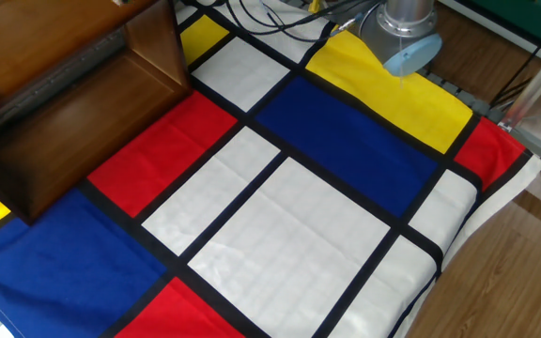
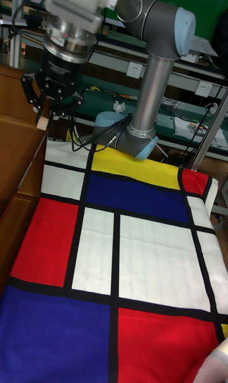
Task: Put the object on the shelf
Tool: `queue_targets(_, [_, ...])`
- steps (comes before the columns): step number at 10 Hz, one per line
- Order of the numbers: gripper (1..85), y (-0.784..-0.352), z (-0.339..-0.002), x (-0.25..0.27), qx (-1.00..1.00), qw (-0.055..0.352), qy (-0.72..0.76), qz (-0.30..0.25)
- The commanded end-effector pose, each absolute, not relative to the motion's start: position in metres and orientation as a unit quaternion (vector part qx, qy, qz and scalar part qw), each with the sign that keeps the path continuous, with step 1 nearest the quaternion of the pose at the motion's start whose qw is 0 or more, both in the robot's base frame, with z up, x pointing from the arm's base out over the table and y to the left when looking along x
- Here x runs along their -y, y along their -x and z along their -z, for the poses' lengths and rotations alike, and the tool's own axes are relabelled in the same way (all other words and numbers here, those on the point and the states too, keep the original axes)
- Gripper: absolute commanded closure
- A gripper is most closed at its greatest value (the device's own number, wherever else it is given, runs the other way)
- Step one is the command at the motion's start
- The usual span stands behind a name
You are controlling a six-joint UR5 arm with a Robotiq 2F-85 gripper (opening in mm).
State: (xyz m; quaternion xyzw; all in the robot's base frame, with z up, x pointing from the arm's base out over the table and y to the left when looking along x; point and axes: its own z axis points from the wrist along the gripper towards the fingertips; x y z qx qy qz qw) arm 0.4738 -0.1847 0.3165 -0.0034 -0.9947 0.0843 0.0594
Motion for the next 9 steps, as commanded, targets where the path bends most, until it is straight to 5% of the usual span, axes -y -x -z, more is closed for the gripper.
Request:
queue_targets(1, [84.7, -0.477, -0.324, 0.198, 0.996, 0.053, -0.015, -0.066])
queue_targets(9, [84.7, -0.499, -0.301, 0.227, 0.997, 0.024, -0.041, -0.065])
